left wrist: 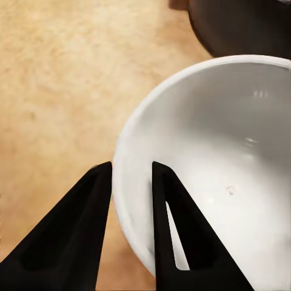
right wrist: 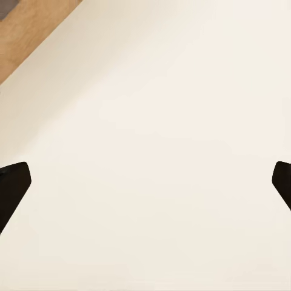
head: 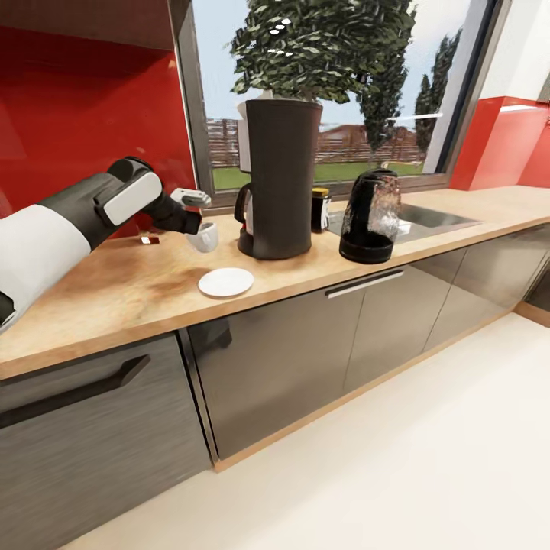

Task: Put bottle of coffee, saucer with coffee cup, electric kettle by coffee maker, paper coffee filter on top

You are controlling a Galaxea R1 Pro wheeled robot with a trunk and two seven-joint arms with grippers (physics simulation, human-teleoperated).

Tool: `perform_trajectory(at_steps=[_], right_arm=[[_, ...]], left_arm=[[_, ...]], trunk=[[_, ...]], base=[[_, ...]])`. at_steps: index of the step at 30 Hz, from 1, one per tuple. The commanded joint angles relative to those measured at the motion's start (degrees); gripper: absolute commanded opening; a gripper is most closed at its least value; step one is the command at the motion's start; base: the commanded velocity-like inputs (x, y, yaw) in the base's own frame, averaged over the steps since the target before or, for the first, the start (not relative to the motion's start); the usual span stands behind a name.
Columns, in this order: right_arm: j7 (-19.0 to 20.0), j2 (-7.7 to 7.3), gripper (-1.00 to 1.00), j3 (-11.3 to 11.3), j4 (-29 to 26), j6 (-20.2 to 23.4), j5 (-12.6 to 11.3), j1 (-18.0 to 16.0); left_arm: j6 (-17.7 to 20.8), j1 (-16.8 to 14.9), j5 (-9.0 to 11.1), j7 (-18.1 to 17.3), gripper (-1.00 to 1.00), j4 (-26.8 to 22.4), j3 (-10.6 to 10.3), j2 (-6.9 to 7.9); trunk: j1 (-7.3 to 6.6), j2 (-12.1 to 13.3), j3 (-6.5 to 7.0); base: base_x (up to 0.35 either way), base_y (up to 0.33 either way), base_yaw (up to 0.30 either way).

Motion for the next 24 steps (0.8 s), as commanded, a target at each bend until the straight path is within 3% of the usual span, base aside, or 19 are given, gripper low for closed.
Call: perform_trajectory(at_steps=[1,13,24], right_arm=[[0.1,-0.02,1.0,0.5,0.1,-0.4,-0.3,-0.1],[0.1,-0.02,1.0,0.5,0.1,-0.4,-0.3,-0.1],[0.1,-0.02,1.0,0.5,0.1,-0.4,-0.3,-0.1]], left_arm=[[0.0,-0.1,0.4,0.5,-1.0,-0.6,-0.7,0.09],[0.0,-0.1,0.4,0.5,-1.0,-2.8,-1.9,0.01],[0.0,-0.1,0.4,0.4,-1.0,-3.1,-2.8,-0.03]], trunk=[[-0.01,0.0,0.03],[-0.01,0.0,1.03],[-0.01,0.0,1.15]], base=[[0.0,0.0,0.0],[-0.003,-0.002,0.0],[-0.077,-0.064,0.0]])
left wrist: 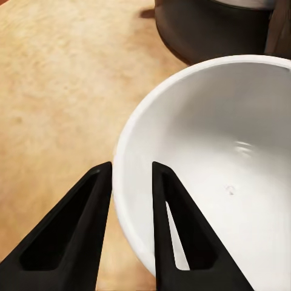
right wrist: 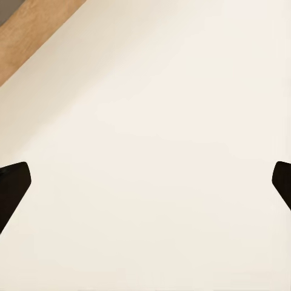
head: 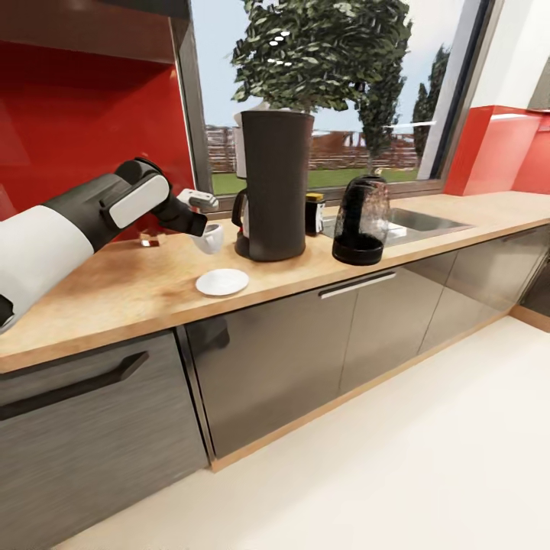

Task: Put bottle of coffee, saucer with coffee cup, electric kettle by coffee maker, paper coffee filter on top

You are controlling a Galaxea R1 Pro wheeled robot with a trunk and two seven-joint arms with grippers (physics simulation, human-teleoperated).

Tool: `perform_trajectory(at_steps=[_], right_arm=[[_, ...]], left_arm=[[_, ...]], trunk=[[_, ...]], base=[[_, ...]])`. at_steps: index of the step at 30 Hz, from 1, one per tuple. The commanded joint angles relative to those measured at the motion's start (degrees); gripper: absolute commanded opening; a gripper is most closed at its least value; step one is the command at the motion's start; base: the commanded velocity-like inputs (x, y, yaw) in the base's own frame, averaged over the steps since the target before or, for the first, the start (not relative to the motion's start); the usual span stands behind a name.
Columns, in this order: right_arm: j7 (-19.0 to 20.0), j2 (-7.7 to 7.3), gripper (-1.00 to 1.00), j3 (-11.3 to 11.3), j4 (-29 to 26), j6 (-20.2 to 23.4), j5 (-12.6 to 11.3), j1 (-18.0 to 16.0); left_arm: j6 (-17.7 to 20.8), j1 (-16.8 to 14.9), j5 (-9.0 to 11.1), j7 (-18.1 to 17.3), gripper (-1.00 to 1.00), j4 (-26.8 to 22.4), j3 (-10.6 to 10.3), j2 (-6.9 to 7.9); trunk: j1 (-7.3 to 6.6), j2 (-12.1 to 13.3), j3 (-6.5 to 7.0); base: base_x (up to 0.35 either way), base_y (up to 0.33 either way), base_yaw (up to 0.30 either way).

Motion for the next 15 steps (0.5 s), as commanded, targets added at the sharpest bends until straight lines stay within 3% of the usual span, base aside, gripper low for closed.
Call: perform_trajectory(at_steps=[1,15], right_arm=[[0.1,-0.02,1.0,0.5,0.1,-0.4,-0.3,-0.1],[0.1,-0.02,1.0,0.5,0.1,-0.4,-0.3,-0.1]], left_arm=[[0.0,-0.1,0.6,0.5,-1.0,-0.1,-0.4,0.07],[0.0,-0.1,0.6,0.2,-1.0,-0.1,-0.7,0.02]], trunk=[[-0.01,0.0,-0.06],[-0.01,0.0,-0.06]], base=[[-0.029,-0.087,0.0],[-0.063,-0.109,0.0]])
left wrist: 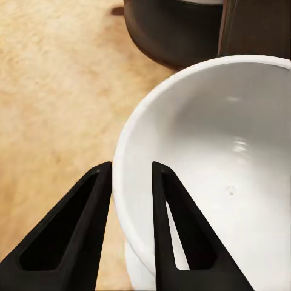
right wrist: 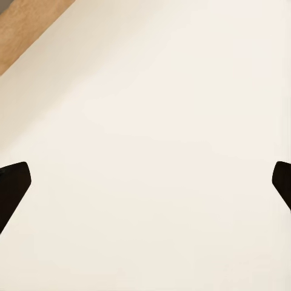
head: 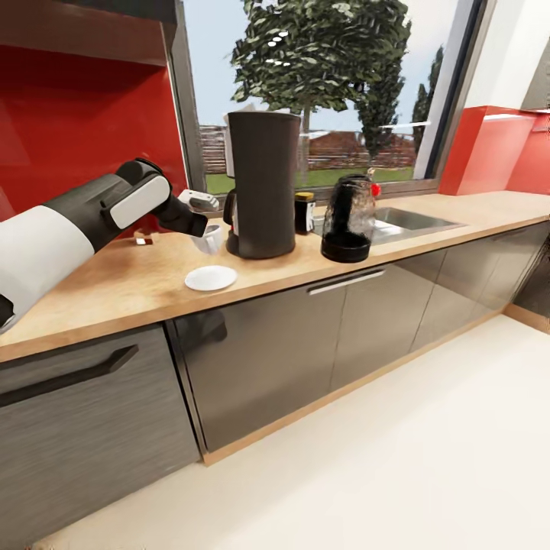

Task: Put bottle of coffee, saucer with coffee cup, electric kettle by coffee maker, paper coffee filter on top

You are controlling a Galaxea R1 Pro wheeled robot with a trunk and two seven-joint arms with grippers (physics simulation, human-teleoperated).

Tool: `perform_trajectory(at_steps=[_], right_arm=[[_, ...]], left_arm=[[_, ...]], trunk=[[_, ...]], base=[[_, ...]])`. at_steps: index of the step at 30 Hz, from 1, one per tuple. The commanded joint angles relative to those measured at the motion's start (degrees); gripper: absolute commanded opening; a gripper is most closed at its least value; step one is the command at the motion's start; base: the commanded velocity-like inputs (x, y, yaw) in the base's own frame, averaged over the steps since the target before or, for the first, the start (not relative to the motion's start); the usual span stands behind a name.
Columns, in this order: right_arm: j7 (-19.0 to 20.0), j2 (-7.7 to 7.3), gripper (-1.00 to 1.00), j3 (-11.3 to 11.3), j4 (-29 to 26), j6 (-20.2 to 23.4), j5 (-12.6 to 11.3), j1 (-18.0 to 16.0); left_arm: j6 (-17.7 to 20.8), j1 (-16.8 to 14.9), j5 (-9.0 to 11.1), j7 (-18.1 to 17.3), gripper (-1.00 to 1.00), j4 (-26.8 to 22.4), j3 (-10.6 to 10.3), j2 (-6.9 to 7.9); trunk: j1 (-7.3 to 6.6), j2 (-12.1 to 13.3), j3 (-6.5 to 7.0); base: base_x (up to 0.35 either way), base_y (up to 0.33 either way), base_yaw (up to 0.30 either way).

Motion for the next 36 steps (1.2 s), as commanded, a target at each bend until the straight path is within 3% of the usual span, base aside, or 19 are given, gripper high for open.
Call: perform_trajectory(at_steps=[1,7,9,11,20,25,33,36], right_arm=[[0.1,-0.02,1.0,0.5,0.1,-0.4,-0.3,-0.1],[0.1,-0.02,1.0,0.5,0.1,-0.4,-0.3,-0.1],[0.1,-0.02,1.0,0.5,0.1,-0.4,-0.3,-0.1],[0.1,-0.02,1.0,0.5,0.1,-0.4,-0.3,-0.1],[0.1,-0.02,1.0,0.5,0.1,-0.4,-0.3,-0.1],[0.1,-0.02,1.0,0.5,0.1,-0.4,-0.3,-0.1],[0.1,-0.02,1.0,0.5,0.1,-0.4,-0.3,-0.1],[0.1,-0.02,1.0,0.5,0.1,-0.4,-0.3,-0.1]], left_arm=[[0.0,-0.1,0.6,0.5,-1.0,-0.1,-0.3,0.07],[0.0,-0.1,0.6,0.5,-1.0,-0.1,-0.7,0.07],[0.0,-0.1,0.6,0.5,-1.0,-0.1,-3.4,0.07],[0.0,-0.1,0.6,0.5,-1.0,-0.1,-4.4,0.11],[0.0,-0.1,0.6,0.5,-1.0,0.0,-5.0,0.16],[0.0,-0.1,0.6,0.5,-1.0,0.0,-5.1,0.16],[0.0,-0.1,0.6,0.5,-1.0,0.0,-5.1,0.16],[0.0,-0.1,0.6,0.5,-1.0,0.0,-5.1,0.16]], trunk=[[-0.02,0.0,-0.06],[-0.02,0.0,-0.06],[-0.02,0.0,-0.06],[-0.02,0.0,-0.06],[-0.02,0.0,-0.06],[1.08,-2.0,-0.96],[1.08,-2.0,-0.96],[1.74,-3.2,-1.5]], base=[[-0.103,-0.094,0.0],[-0.038,-0.034,0.0],[-0.007,-0.006,0.0],[-0.003,-0.002,0.0],[0.0,0.0,0.0],[0.0,0.0,0.0],[0.0,0.0,0.0],[0.0,0.0,0.0]])
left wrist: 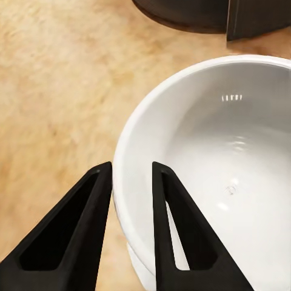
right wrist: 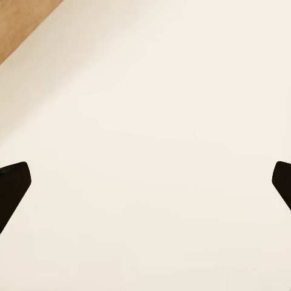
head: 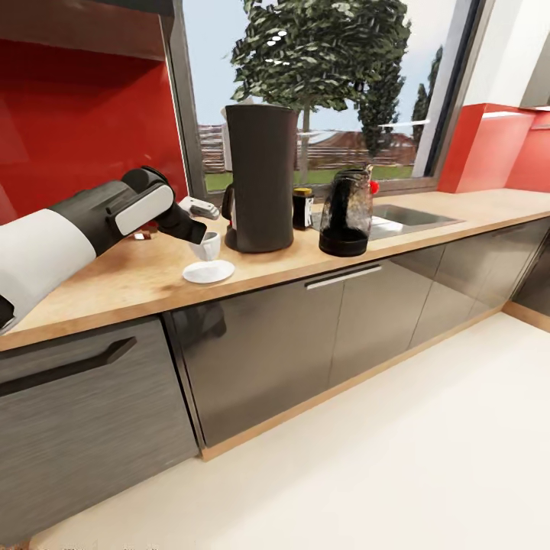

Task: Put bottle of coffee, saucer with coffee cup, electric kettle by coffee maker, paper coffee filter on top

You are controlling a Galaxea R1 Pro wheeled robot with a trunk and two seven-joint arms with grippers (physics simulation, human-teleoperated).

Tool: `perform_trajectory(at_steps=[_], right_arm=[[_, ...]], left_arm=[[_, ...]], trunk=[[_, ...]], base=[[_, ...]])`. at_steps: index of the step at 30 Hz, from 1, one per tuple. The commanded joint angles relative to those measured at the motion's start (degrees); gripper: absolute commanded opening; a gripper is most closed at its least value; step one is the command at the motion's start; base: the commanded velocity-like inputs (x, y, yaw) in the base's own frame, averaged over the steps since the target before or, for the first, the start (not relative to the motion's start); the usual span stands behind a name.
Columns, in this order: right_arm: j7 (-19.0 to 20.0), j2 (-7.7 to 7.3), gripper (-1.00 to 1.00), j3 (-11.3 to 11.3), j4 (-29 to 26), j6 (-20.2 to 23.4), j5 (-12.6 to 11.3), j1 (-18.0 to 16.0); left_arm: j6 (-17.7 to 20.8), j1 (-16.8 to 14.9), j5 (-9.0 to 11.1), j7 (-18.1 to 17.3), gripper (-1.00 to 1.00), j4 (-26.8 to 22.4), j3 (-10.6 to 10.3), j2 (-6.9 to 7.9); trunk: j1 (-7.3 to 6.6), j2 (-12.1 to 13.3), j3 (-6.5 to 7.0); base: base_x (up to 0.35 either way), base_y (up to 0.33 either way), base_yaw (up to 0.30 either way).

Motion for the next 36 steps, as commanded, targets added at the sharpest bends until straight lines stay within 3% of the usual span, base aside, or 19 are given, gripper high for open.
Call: perform_trajectory(at_steps=[1,20,25,36], right_arm=[[0.1,-0.02,1.0,0.5,0.1,-0.4,-0.3,-0.1],[0.1,-0.02,1.0,0.5,0.1,-0.4,-0.3,-0.1],[0.1,-0.02,1.0,0.5,0.1,-0.4,-0.3,-0.1],[0.1,-0.02,1.0,0.5,0.1,-0.4,-0.3,-0.1]], left_arm=[[0.0,-0.1,0.5,0.5,-1.0,-0.2,-0.3,0.08],[0.0,-0.1,0.5,0.5,-1.0,0.0,-0.8,0.08],[0.0,-0.1,0.5,0.5,-1.0,0.2,-0.8,0.14],[0.0,-0.1,0.5,0.5,-1.0,0.3,-0.8,0.16]], trunk=[[0.22,-0.4,-0.24],[1.31,-2.4,-1.14],[2.41,-4.5,-2.04],[2.41,-4.5,-2.04]], base=[[0.0,0.0,0.0],[0.0,0.0,0.0],[0.0,0.0,0.0],[0.0,0.0,0.0]])
